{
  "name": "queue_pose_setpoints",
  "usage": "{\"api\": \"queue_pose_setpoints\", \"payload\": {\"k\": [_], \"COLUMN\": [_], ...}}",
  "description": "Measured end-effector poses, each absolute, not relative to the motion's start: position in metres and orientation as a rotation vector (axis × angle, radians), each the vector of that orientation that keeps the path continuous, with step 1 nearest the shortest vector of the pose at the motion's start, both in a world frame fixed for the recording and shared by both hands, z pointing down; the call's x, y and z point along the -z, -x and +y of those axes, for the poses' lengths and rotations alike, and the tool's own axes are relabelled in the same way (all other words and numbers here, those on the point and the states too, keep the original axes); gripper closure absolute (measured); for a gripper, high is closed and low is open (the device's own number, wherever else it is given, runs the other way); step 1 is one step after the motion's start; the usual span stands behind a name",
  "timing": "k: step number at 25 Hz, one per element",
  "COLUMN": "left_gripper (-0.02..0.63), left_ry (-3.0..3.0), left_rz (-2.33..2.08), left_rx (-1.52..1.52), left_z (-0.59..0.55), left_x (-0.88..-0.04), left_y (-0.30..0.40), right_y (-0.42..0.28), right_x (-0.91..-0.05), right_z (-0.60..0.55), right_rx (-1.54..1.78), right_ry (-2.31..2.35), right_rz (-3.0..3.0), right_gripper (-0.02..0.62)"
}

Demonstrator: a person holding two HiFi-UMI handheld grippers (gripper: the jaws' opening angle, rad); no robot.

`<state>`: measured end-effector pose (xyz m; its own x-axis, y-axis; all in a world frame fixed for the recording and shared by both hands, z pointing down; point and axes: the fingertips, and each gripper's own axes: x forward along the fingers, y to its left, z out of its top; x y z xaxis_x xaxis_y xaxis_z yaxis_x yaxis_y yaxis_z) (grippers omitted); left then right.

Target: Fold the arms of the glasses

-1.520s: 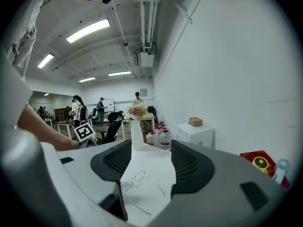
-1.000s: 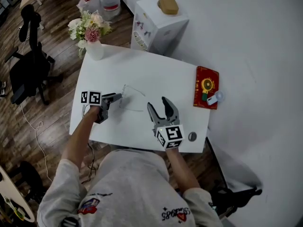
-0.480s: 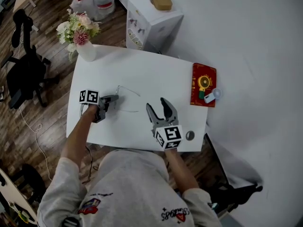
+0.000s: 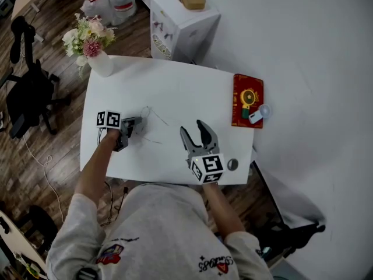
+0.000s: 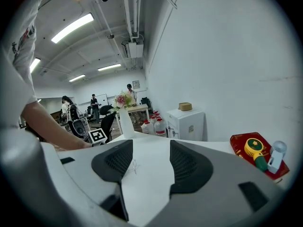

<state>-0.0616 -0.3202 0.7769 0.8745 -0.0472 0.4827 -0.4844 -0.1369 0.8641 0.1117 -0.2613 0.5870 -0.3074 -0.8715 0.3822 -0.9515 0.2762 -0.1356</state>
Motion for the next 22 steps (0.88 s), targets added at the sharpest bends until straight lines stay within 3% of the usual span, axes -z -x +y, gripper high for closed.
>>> {"api": "queue_pose_setpoints", "payload": {"k": [22], "left_gripper": [0.591], "left_ry": [-1.968], "left_rz": [-0.572], "left_rx": [-0.596], "left_z": [-0.327], "left_x": [-0.72], "left_y": [0.068], "right_y": [-0.098], "right_x": [-0.58], "right_z": [-0.259], "right_rx": [-0.593], "right_ry": [-1.603], "right_rz": [-2.405], "right_gripper": [0.374]}}
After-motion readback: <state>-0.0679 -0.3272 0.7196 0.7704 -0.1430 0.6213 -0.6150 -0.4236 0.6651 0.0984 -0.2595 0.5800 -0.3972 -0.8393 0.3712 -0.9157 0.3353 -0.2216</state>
